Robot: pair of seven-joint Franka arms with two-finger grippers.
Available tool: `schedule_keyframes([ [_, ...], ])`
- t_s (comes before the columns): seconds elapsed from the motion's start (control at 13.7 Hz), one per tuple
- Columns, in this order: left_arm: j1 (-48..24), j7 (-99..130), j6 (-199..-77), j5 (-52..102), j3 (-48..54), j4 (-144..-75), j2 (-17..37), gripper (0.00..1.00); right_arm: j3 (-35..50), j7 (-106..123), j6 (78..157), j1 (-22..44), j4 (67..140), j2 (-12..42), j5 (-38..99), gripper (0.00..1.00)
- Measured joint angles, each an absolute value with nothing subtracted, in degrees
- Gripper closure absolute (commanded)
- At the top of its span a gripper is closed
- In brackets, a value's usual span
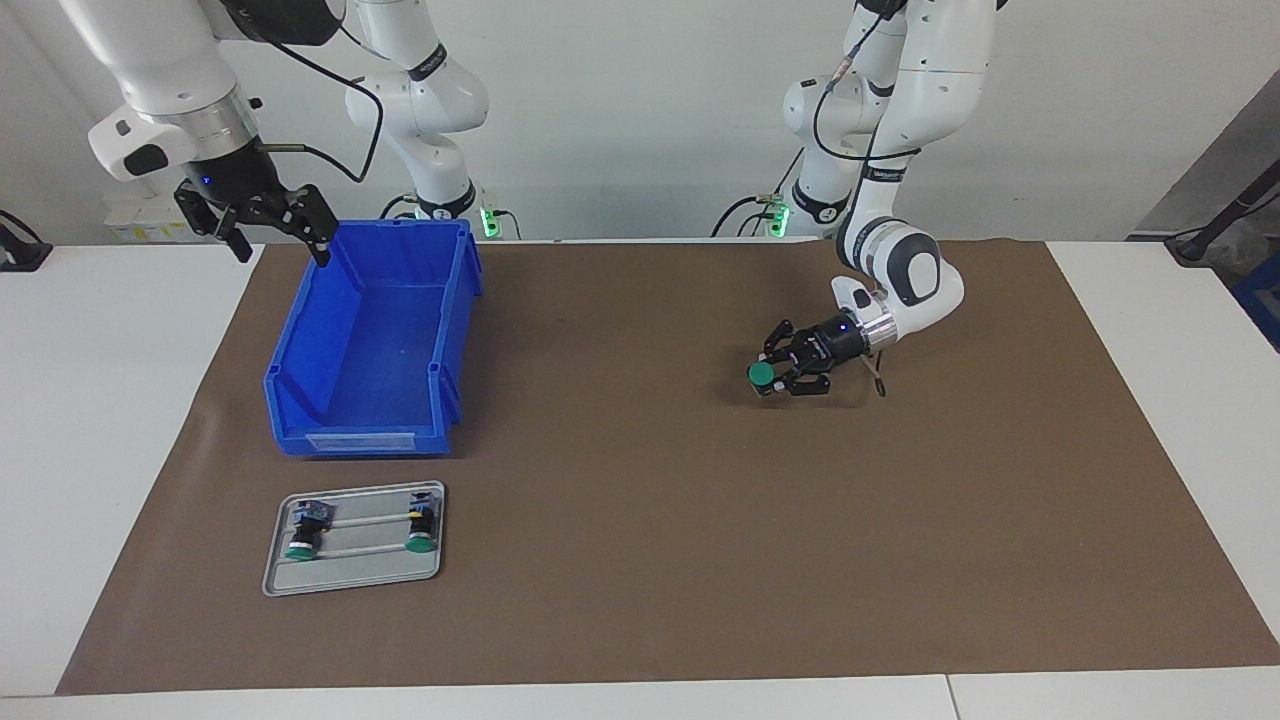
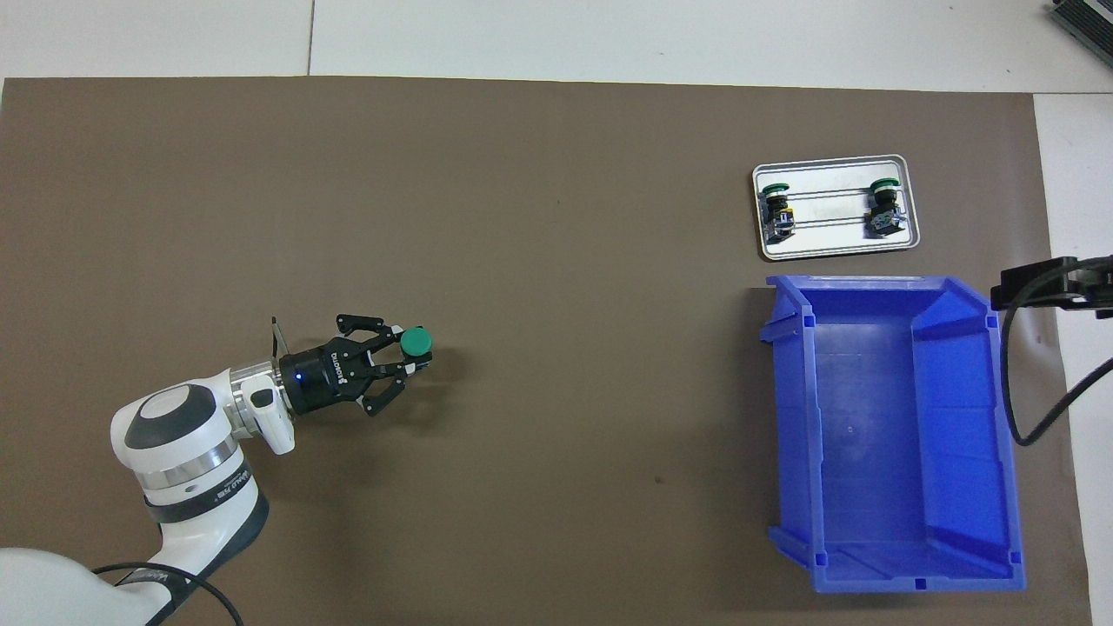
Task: Place and press button with both arms
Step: 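Lower the button module onto the table with the left gripper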
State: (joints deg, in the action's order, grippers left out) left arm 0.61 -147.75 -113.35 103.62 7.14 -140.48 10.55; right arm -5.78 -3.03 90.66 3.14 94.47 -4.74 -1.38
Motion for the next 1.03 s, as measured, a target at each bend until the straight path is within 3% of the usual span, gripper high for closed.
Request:
schedule_keyframes([
  [1.03, 1.1, -157.3, -99.0, 104.3, 6.4, -144.4, 14.7, 1.0, -5.8, -3.0, 90.7, 3.1, 94.5, -4.7, -1.4, 0.0],
])
